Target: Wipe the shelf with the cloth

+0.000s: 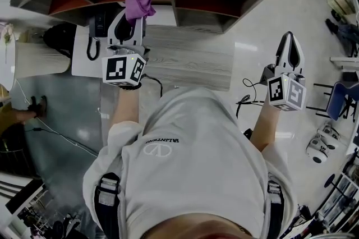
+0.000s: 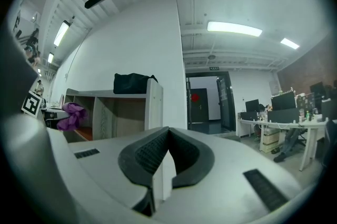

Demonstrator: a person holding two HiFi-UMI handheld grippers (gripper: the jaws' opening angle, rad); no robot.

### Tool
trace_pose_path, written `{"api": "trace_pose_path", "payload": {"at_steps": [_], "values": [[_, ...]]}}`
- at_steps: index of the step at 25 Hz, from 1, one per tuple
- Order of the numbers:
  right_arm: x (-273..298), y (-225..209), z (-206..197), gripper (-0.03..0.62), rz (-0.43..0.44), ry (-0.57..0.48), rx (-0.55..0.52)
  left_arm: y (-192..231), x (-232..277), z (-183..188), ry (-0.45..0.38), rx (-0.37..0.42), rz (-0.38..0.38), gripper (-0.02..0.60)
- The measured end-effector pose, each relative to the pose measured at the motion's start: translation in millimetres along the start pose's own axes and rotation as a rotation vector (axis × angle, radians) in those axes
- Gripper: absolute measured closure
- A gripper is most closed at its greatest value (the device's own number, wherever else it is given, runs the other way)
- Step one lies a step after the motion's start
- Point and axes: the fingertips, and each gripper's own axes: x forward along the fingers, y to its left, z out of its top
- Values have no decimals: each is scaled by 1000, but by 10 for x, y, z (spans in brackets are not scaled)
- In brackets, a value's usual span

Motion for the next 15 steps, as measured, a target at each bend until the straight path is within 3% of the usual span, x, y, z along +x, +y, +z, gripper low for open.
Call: {"api": "trace_pose_path", "payload": {"at_steps": [15], "values": [[-8,25,-18,594,-7,9,-9,-23,32,-105,16,-20,-12,499]]}}
